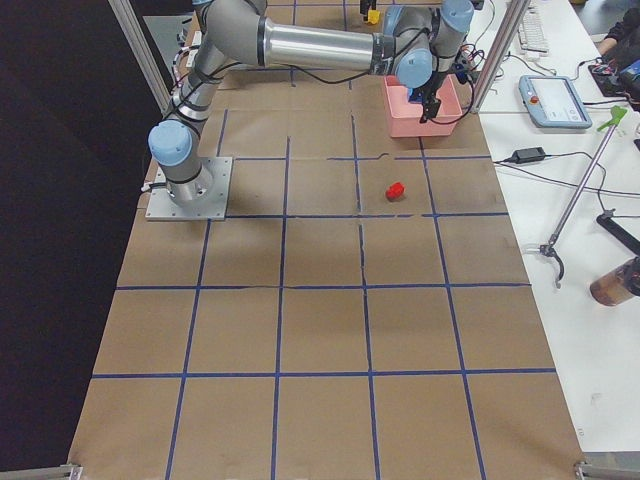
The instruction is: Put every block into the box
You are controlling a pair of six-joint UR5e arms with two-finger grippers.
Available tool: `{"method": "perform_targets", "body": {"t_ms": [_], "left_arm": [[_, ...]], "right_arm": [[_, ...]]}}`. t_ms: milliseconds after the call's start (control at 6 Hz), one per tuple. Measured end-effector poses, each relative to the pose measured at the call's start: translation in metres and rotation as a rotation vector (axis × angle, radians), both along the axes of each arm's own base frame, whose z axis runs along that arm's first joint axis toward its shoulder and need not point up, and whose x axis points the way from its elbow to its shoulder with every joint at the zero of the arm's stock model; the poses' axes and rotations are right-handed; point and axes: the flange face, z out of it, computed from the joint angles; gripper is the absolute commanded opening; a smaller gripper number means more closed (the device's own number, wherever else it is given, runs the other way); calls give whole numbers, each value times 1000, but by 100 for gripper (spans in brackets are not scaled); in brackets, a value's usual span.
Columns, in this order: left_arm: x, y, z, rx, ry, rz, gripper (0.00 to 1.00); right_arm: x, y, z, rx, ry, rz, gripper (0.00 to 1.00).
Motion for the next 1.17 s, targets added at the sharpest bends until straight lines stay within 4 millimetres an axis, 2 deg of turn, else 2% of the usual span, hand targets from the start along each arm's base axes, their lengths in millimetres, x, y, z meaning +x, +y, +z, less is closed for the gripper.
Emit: {"method": "perform_targets", "body": {"t_ms": [167, 333, 500, 667, 833, 1000, 1167], "left_arm": [[-1, 0, -1, -1, 2, 1, 76], [-1, 0, -2, -1, 3, 3, 60], [-1, 0, -2, -1, 4, 5, 28], [-1, 0, -2, -1, 4, 8, 15], [-3, 0, 2, -6, 2, 16, 14], [-8, -2, 15, -27, 6, 56, 14], [-22, -5, 36, -69, 42, 136, 14]], "right_arm": [[-47, 9, -15, 18, -17, 72, 99], [-75, 17, -35, 27, -32, 138, 99], [-86, 23, -59, 13, -35, 196, 99], [-88, 29, -90, -30, -23, 234, 99], [-88, 37, -120, -87, -1, 266, 99], [-86, 46, -145, -112, 10, 288, 99], [-85, 53, -166, -103, 10, 293, 99]]}}
